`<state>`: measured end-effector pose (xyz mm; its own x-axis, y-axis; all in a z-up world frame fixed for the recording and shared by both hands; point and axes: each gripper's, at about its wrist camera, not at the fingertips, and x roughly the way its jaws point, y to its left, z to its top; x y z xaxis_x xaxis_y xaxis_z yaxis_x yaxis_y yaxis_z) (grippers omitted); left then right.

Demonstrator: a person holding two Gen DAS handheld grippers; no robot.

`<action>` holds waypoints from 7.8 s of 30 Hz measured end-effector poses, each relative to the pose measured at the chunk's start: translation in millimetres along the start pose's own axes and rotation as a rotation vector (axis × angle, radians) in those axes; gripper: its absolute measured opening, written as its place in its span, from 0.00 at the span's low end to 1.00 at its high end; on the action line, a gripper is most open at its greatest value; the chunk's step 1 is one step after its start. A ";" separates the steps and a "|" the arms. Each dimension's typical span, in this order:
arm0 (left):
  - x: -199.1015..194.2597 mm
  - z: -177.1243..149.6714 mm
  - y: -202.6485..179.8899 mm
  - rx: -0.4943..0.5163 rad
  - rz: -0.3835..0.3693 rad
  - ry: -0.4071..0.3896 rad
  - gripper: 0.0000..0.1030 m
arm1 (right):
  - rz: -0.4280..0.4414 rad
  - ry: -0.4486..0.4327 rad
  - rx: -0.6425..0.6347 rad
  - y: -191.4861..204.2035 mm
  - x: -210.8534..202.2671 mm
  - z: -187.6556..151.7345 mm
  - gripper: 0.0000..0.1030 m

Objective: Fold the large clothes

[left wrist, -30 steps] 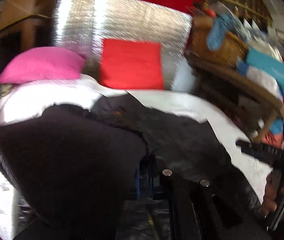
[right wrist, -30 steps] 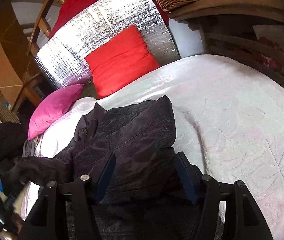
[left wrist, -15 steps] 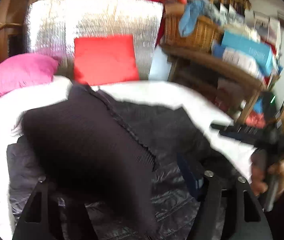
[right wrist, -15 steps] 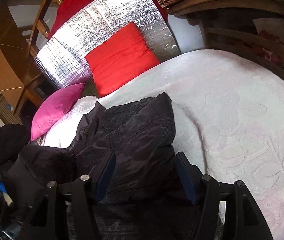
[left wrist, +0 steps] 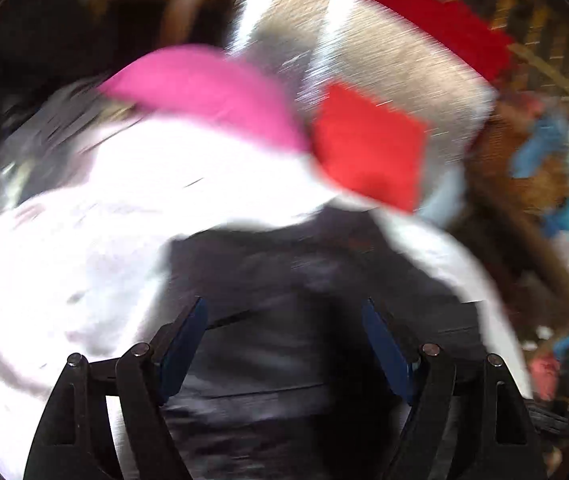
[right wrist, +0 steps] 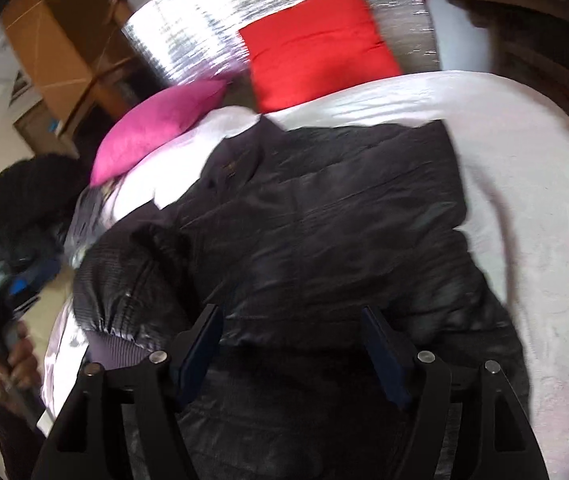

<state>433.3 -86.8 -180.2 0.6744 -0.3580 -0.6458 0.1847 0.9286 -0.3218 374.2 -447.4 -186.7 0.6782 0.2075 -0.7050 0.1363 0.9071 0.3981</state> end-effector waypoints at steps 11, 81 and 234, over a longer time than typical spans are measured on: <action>47.1 -25.3 36.2 0.020 0.208 0.200 0.54 | 0.145 0.152 -0.255 91.4 33.5 -48.7 0.75; 81.7 -34.4 -125.7 -0.033 -0.624 0.255 0.44 | 0.158 -0.012 -0.238 42.5 -12.0 -35.3 0.85; 83.6 -30.9 -4.3 0.272 0.242 0.130 0.78 | -0.177 -0.016 0.170 -80.3 37.2 40.1 0.47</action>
<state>466.8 -123.7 -254.2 0.6289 -0.1185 -0.7684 0.2258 0.9736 0.0347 417.4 -527.3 -221.3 0.6440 0.0437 -0.7638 0.3727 0.8539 0.3631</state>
